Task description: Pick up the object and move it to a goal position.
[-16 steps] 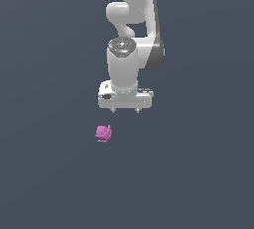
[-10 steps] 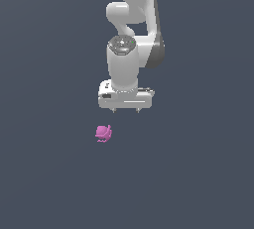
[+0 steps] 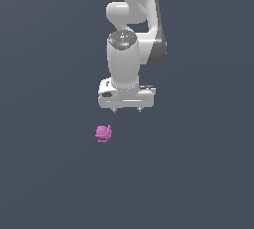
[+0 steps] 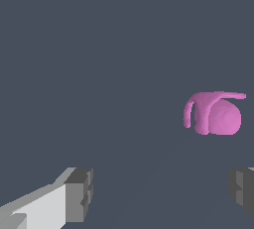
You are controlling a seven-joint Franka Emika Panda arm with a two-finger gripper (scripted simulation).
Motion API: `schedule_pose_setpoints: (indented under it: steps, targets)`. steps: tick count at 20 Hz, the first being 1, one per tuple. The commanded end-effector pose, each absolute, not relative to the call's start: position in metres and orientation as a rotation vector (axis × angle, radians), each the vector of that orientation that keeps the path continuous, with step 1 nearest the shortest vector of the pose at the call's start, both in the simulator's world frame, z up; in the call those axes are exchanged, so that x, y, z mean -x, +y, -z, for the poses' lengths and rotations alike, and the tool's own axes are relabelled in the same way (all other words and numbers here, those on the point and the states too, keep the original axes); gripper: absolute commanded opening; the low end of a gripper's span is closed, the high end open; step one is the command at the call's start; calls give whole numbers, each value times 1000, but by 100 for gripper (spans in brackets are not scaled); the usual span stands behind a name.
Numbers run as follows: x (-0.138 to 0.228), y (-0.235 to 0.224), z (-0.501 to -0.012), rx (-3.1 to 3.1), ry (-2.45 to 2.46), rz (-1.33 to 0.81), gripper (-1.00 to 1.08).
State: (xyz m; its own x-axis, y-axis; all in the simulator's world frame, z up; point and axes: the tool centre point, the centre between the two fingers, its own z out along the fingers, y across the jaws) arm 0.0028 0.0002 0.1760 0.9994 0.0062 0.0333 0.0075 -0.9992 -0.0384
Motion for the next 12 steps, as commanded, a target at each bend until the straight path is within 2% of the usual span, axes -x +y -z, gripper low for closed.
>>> schedule_pose_setpoints:
  steps: [1, 12]
  targets:
    - [-5, -4, -173, 3104, -7, 49, 100]
    - [-26, -60, -127, 3124, 30, 23, 100]
